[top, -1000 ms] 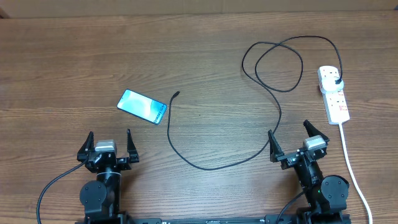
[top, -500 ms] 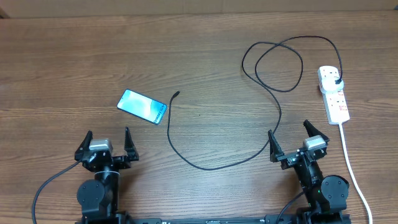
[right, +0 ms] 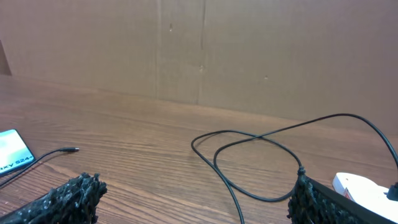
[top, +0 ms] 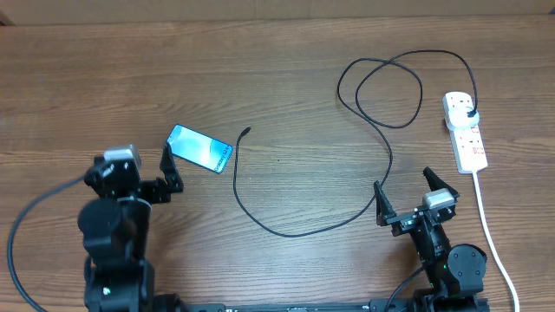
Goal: Plug charger to phone and switch on socket
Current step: 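Move the left gripper forward over the smartphone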
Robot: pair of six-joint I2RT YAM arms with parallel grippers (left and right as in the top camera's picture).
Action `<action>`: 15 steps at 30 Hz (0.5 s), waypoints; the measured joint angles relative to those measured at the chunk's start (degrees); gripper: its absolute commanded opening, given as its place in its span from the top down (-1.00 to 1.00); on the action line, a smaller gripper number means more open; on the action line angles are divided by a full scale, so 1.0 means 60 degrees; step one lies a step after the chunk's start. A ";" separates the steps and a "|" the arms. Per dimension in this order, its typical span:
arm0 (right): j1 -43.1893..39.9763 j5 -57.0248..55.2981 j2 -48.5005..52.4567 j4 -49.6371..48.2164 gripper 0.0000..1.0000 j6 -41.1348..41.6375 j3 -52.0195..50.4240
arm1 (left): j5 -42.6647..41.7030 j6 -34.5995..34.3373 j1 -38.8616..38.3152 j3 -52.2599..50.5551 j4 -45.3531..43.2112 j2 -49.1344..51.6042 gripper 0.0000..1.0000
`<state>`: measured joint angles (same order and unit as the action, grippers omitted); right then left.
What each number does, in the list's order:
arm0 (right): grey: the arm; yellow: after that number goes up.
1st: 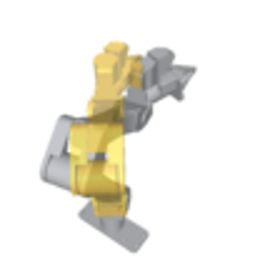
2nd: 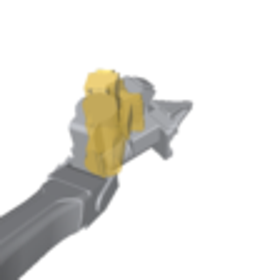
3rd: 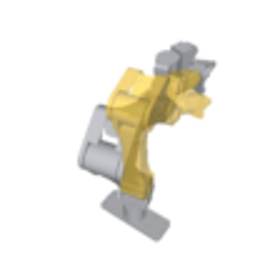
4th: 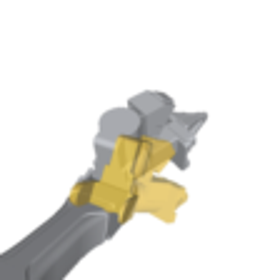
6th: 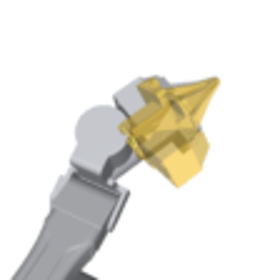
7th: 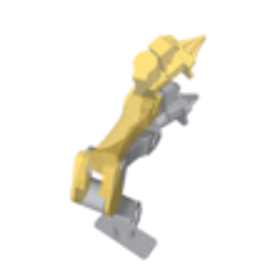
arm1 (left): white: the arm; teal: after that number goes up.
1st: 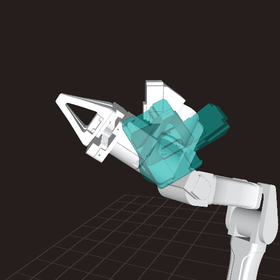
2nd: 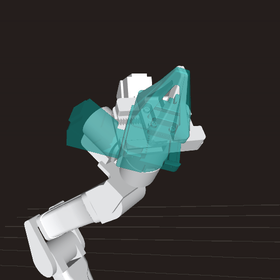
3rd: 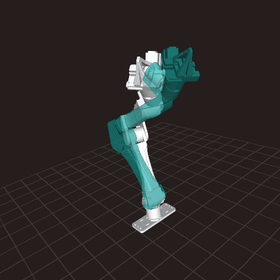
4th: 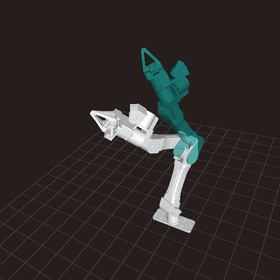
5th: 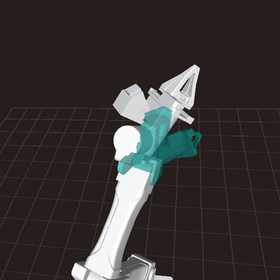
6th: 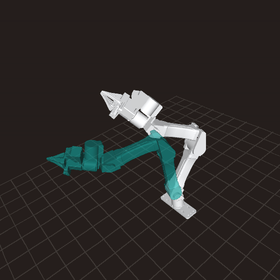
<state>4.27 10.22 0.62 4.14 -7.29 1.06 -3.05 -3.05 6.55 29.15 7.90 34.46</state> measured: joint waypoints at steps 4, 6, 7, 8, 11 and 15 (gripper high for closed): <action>0.0000 0.0004 0.0000 0.0007 -1.00 0.0004 0.0000 | -0.0302 -0.0164 0.0000 0.1927 0.1519 0.1752 -0.99; 0.0000 0.0004 0.0000 0.0004 -1.00 0.0004 0.0000 | -0.0492 -0.0266 0.0004 0.2925 0.2237 0.2630 -0.99; 0.0000 0.0000 0.0000 -0.0004 -1.00 0.0007 0.0000 | -0.0612 -0.0328 0.0018 0.3402 0.2601 0.3042 -0.99; 0.0000 0.0000 0.0000 0.0004 -1.00 0.0004 0.0000 | -0.0721 -0.0419 0.0018 0.3865 0.2940 0.3432 -0.99; 0.0000 0.0000 0.0000 0.0000 -1.00 -0.0004 0.0000 | -0.0994 -0.0703 0.0018 0.5373 0.4233 0.4652 -0.98; 0.0000 0.0004 0.0000 0.0000 -0.99 0.0000 0.0000 | -0.1344 -0.1013 0.0015 0.7355 0.6043 0.6207 -0.99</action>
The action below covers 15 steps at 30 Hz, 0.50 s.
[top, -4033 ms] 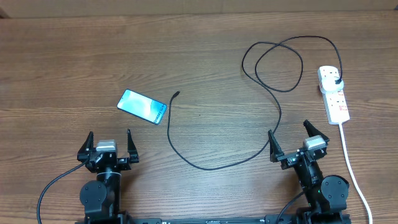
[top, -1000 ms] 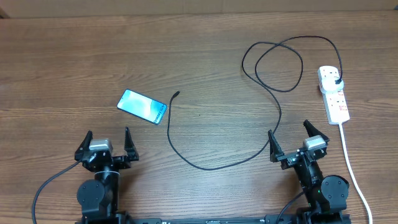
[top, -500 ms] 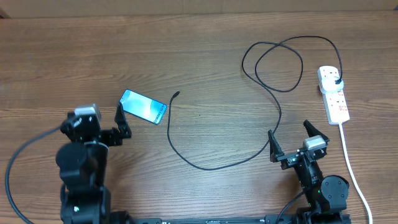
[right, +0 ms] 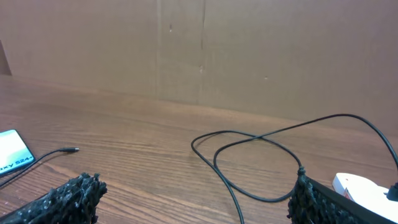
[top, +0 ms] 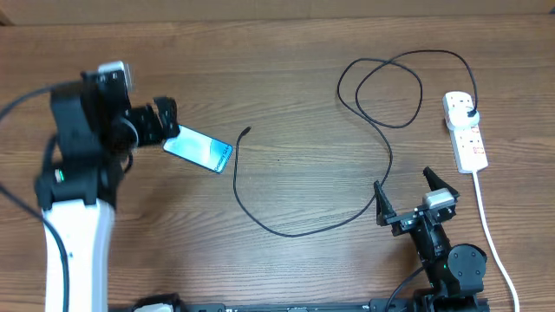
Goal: Plug charger to phone and switch on socket
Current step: 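Move the left gripper forward over the smartphone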
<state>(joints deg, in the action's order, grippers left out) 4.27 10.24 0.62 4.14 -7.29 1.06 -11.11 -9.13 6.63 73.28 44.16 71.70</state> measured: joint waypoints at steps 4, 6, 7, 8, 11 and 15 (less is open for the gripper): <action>0.0000 0.0000 0.0000 0.0000 -1.00 0.0004 0.0000 | -0.0499 -0.0157 -0.0124 0.1614 0.1545 0.1428 -0.99; 0.0000 0.0000 0.0000 0.0007 -1.00 0.0007 0.0000 | -0.0871 -0.0211 -0.0244 0.1982 0.1872 0.1945 -0.99; 0.0000 -0.0004 0.0000 0.0000 -1.00 0.0004 0.0000 | -0.1071 -0.0219 -0.0302 0.2051 0.1993 0.2157 -0.99; 0.0000 -0.0004 0.0000 0.0000 -1.00 0.0000 0.0000 | -0.1228 -0.0222 -0.0346 0.2065 0.2084 0.2317 -0.99; 0.0000 -0.0004 0.0000 0.0004 -1.00 0.0004 0.0000 | -0.1555 -0.0244 -0.0408 0.2065 0.2328 0.2816 -1.00; 0.0000 -0.0004 0.0000 0.0004 -1.00 0.0004 0.0000 | -0.1665 -0.0481 -0.0423 0.2069 0.2364 0.3402 -0.62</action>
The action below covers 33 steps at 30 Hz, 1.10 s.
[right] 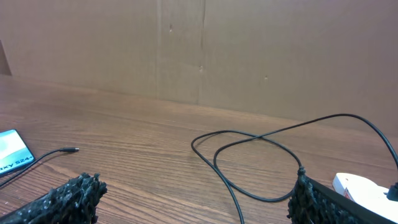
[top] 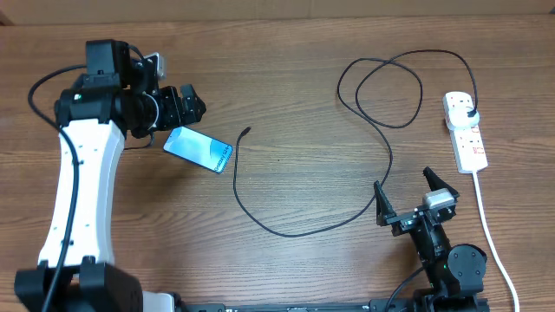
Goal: Plug charger to phone and switch on socket
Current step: 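Move the left gripper forward over the smartphone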
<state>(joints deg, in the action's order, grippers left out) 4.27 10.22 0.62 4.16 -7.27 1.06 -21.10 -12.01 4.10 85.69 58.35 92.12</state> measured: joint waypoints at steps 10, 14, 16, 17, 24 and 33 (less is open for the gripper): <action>0.0000 0.0000 0.0000 -0.0004 -1.00 -0.0004 0.0000 | 0.1661 -0.3279 -0.1060 0.0033 0.0288 0.1727 -0.99; 0.0000 0.0000 0.0000 0.0004 -1.00 -0.0004 0.0000 | 0.2670 -0.4703 -0.1803 0.0036 0.0357 0.2167 -1.00; 0.0000 0.0000 0.0000 -0.0004 -1.00 -0.0004 0.0000 | 0.2932 -0.5268 -0.2004 0.0036 0.0386 0.2371 -1.00; 0.0000 0.0004 0.0000 0.0000 -1.00 -0.0004 0.0000 | 0.3002 -0.5523 -0.2007 0.0036 0.0386 0.2506 -1.00; 0.0000 0.0000 0.0000 0.0000 -1.00 -0.0004 0.0000 | 0.2812 -0.6258 -0.1293 0.0499 0.0495 0.3978 -1.00; 0.0000 0.0004 0.0000 -0.0004 -1.00 0.0000 0.0000 | 0.2484 -0.6167 -0.0933 0.1096 0.0565 0.5195 -1.00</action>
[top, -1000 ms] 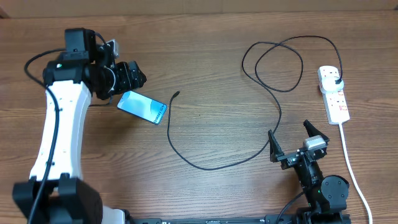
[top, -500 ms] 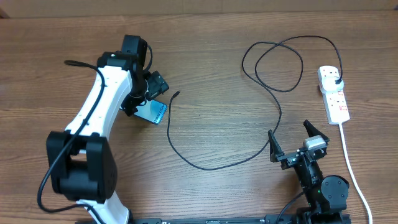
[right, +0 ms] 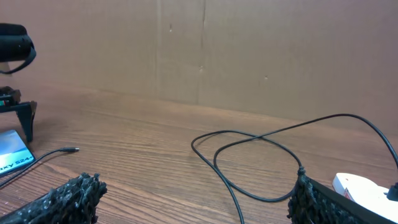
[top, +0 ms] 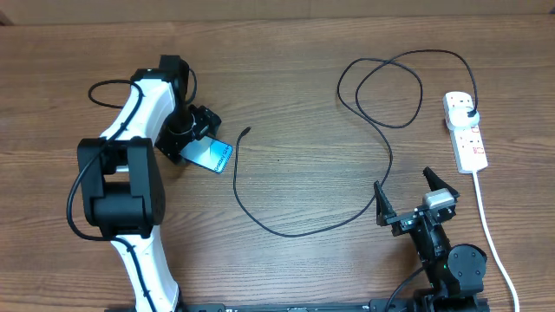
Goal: Plug charger to phone and switch on socket
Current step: 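Move the left gripper forward over the smartphone, then lower the left gripper and close it on the smartphone's bottom edge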
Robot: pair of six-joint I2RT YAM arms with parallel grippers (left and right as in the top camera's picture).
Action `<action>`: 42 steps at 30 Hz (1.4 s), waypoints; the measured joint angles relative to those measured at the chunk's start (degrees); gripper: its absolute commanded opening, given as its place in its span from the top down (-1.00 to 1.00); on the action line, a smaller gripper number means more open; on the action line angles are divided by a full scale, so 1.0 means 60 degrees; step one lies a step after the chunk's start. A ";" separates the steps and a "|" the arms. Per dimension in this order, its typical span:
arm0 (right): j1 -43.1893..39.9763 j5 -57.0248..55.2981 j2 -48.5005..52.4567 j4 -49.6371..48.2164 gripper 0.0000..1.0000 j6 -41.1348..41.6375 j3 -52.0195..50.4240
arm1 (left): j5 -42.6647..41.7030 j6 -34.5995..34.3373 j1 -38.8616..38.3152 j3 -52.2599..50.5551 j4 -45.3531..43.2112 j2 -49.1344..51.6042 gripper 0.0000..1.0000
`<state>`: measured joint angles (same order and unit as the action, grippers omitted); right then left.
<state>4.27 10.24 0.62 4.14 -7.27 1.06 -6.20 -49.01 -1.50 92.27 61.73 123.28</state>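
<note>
The phone (top: pixel 212 155), screen lit blue, lies flat at the left of the table; it also shows at the edge of the right wrist view (right: pixel 12 155). My left gripper (top: pixel 186 134) stands open over the phone's left end and hides that end. The black charger cable (top: pixel 286 232) snakes across the table, and its free plug (top: pixel 247 131) lies just right of the phone, apart from it. The cable's other end is plugged into the white socket strip (top: pixel 464 130) at the far right. My right gripper (top: pixel 406 205) rests open near the front edge, holding nothing (right: pixel 193 211).
The cable forms loops (top: pixel 390 87) at the back right. The strip's white lead (top: pixel 490 230) runs down the right side past my right arm. A brown cardboard wall (right: pixel 199 50) closes off the back of the table.
My left gripper was behind the phone's left end; now it is down over that end. Phone, cable, strip and right arm are where they were.
My left gripper stood open in front of the phone's left end, near my side. It was then at the phone's left end, then behind it, and now sits over that end. The right arm, phone and cable have stayed put throughout.
</note>
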 measured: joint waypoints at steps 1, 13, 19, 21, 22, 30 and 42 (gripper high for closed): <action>0.0000 0.0000 0.0000 0.0004 -1.00 0.0000 0.0000 | 0.0004 0.0018 0.0000 0.0004 0.0000 0.0033 -1.00; 0.0000 -0.0007 0.0000 0.0007 -1.00 0.0000 0.0000 | 0.0248 0.0189 0.0000 0.0011 -0.0178 0.0106 -1.00; 0.0000 0.0000 0.0000 0.0004 -1.00 -0.0004 0.0000 | 0.0393 0.0178 0.0000 -0.0047 -0.0492 0.0106 -0.90; 0.0000 0.0000 0.0000 0.0000 -1.00 0.0000 0.0000 | 0.0408 0.0164 0.0000 -0.0229 -0.0692 0.0098 -0.86; 0.0000 -0.0004 0.0000 0.0004 -1.00 -0.0004 0.0000 | 0.0444 0.0157 0.0000 -0.0335 -0.0758 0.0109 -0.85; 0.0000 0.0000 0.0000 0.0004 -1.00 0.0000 0.0000 | 0.0535 0.0157 0.0000 -0.0590 -0.0860 -0.0004 -0.79; 0.0000 -0.0004 0.0000 0.0004 -1.00 -0.0004 0.0000 | 0.0506 0.0455 -0.0004 -0.0637 -0.0827 -0.0018 -0.77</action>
<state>4.27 10.22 0.62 4.16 -7.29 1.06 -3.16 -46.28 -1.52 88.44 56.77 123.17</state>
